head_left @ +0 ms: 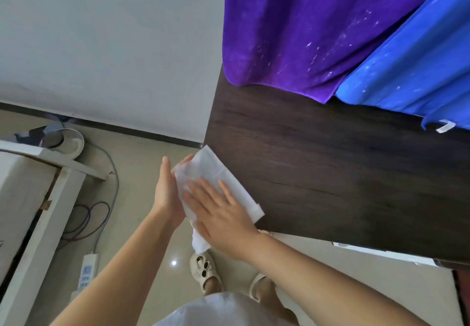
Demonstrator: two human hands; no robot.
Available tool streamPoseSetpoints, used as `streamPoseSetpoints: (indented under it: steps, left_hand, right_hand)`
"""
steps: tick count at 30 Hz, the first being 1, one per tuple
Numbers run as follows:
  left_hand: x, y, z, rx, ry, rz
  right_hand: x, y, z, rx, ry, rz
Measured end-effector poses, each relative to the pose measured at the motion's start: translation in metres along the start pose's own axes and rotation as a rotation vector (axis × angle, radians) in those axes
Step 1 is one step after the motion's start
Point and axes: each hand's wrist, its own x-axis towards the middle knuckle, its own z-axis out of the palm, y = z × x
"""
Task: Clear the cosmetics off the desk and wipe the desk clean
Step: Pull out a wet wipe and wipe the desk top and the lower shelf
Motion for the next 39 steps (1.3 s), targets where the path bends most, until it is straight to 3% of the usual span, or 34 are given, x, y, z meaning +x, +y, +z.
streamPoseSetpoints:
  steps: [4, 6, 9, 14, 19, 21, 24, 26, 27, 32, 35, 37, 39]
  left_hand:
    - [0.0, 0.003, 0.0, 0.007, -0.051, 0.0]
    - [0.0, 0.002, 0.006, 0.047, -0.071, 0.062]
    - [0.0, -0.004, 0.026, 0.285, 0.05, 0.149]
    - [0.002, -0.024, 0.044, 1.032, 0.345, 0.41]
    - [0.006, -0.029, 0.043, 1.119, 0.406, 0.43]
    - [0.006, -0.03, 0.043, 1.128, 0.41, 0.436]
    - [0.004, -0.029, 0.047, 1.144, 0.424, 0.447]
    - [0.003, -0.028, 0.049, 1.158, 0.427, 0.437]
    - [0.003, -0.028, 0.048, 1.158, 0.422, 0.433]
    - [0.004, -0.029, 0.044, 1.063, 0.421, 0.398]
    - [0.002, -0.031, 0.041, 1.041, 0.413, 0.437]
    - [0.001, -0.033, 0.041, 1.072, 0.407, 0.457]
    - [0.001, -0.033, 0.042, 1.107, 0.412, 0.456]
  right_hand:
    - [0.015, 0.035, -0.012, -0.052, -0.094, -0.249]
    - [0.044, 0.07, -0.025, -0.031, -0.123, -0.248]
    - [0.1, 0.123, -0.046, -0.044, -0.1, -0.034]
    - [0.138, 0.184, -0.064, 0.029, -0.01, 0.346]
    - [0.03, 0.243, -0.046, 0.008, 0.096, 0.665]
    - [-0.033, 0.268, -0.04, 0.098, 0.181, 0.911]
    - [-0.093, 0.266, -0.035, 0.242, 0.217, 1.439]
    - [-0.081, 0.231, -0.03, 0.306, 0.229, 1.548]
    - [-0.066, 0.208, -0.027, 0.301, 0.241, 1.475]
    - [0.006, 0.057, 0.0, 0.088, 0.295, 0.743]
    - [0.001, 0.016, -0.001, 0.061, 0.126, 0.363]
    - [-0.021, 0.032, 0.0, 0.041, 0.104, 0.215]
    - [-0.053, 0.065, 0.006, 0.018, 0.111, 0.282]
